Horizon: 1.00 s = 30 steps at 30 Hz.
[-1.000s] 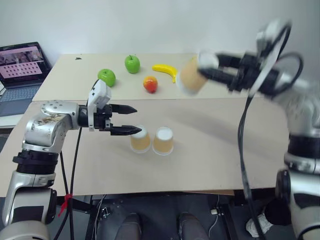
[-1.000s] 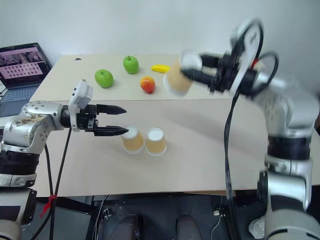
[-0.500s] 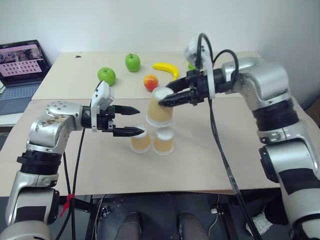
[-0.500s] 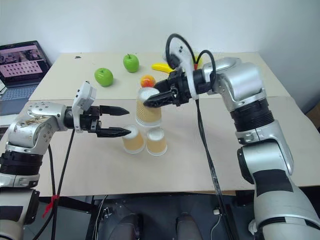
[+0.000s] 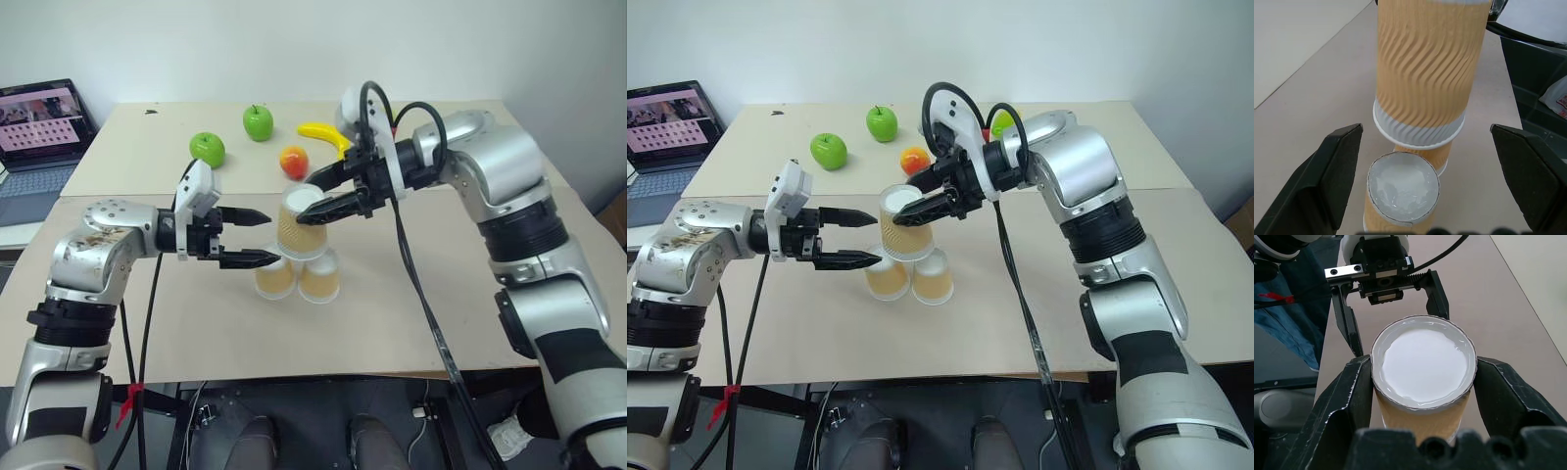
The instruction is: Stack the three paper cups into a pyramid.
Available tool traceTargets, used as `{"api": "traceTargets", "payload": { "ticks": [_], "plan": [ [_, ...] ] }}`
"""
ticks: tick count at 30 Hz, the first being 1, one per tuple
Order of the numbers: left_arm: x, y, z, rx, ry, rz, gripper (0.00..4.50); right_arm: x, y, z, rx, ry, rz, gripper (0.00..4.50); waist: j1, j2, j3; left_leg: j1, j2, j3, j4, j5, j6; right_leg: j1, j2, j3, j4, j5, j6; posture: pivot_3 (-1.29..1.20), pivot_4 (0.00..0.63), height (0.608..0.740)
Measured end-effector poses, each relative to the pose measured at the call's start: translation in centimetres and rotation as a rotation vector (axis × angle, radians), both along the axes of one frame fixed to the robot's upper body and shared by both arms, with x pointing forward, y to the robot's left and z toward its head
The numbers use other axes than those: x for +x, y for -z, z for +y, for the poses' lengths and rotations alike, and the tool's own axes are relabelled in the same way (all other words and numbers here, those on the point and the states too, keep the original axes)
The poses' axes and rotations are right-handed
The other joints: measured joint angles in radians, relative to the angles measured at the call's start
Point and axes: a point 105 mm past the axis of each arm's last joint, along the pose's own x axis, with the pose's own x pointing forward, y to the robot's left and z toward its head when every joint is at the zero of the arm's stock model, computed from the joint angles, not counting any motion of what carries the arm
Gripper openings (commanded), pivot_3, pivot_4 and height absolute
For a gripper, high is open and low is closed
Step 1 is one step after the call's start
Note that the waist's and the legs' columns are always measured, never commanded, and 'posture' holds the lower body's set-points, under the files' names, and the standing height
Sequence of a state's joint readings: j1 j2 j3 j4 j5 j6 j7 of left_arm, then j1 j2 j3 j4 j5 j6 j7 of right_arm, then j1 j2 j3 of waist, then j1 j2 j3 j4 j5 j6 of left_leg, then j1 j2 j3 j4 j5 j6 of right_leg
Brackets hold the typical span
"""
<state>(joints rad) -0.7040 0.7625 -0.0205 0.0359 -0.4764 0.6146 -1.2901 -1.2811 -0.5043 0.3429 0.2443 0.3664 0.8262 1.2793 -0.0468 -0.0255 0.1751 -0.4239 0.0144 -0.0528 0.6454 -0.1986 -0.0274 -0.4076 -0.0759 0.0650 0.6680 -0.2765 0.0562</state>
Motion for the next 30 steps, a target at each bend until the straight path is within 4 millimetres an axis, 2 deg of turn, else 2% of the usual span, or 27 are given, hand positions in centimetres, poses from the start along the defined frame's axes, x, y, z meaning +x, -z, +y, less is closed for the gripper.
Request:
{"api": "traceTargets", "payload": {
  "ticks": [30],
  "plan": [
    [-0.2,-0.2,0.1,0.003,-0.004,-0.007,4.5,0.5,2.2,1.0,-0.019,0.005,0.008,2.78,-0.001,0.0,0.0,0.0,0.0,0.0,0.0,0.0,0.0,0.0,0.0,0.0,0.003,0.0,0.0,0.0,0.15,0.732]
  ]
}}
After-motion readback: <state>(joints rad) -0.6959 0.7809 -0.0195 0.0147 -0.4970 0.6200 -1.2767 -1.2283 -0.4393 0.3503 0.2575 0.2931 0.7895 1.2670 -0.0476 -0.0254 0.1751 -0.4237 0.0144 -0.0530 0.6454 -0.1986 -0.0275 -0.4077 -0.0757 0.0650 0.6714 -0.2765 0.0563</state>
